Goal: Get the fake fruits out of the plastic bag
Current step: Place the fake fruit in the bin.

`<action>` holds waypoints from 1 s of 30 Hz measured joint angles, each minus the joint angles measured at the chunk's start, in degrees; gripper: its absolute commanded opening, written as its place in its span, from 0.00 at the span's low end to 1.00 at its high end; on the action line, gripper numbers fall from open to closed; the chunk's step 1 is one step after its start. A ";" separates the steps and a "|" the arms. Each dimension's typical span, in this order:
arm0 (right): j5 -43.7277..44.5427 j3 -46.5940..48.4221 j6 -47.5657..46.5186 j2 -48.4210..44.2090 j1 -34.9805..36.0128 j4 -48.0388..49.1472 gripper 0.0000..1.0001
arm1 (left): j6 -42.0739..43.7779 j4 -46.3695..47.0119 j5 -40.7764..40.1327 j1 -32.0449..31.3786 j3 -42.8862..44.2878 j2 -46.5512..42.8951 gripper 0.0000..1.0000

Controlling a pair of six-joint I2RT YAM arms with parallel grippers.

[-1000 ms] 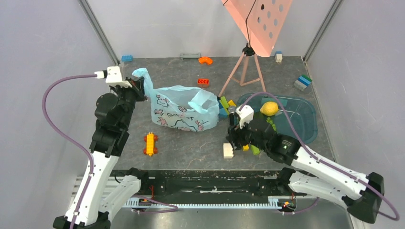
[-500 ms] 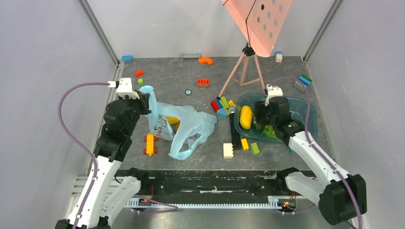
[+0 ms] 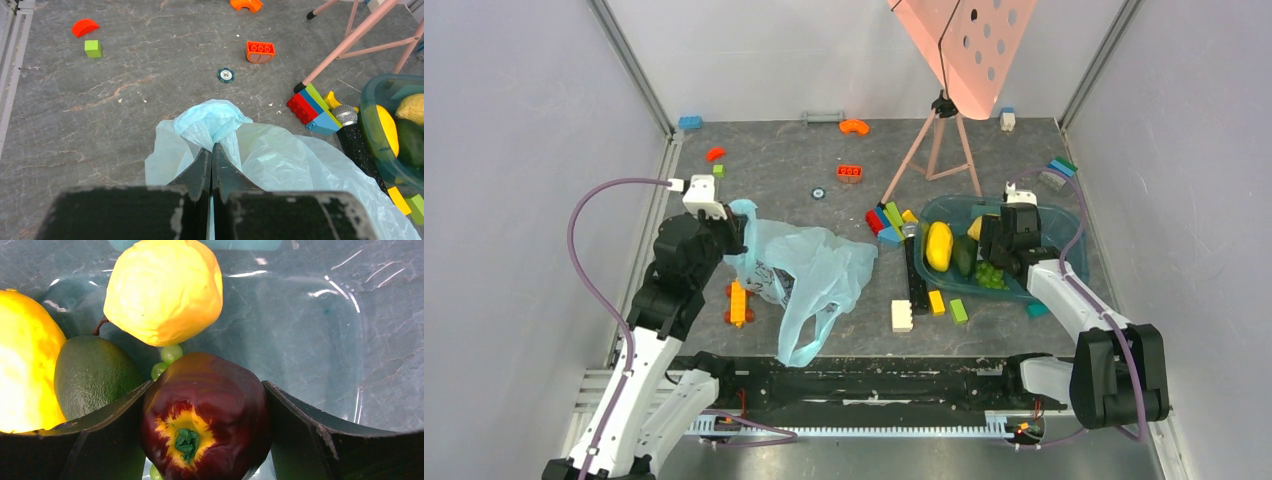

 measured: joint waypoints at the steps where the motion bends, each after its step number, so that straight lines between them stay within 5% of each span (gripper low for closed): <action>1: 0.11 -0.02 0.07 0.26 -0.09 0.66 0.67 | 0.00 0.00 0.28 0.00 -0.50 -0.57 0.02; 30: 0.26 -0.28 4.44 -0.87 -0.26 2.62 0.98 | 0.00 0.28 5.05 0.00 -3.87 -2.62 0.02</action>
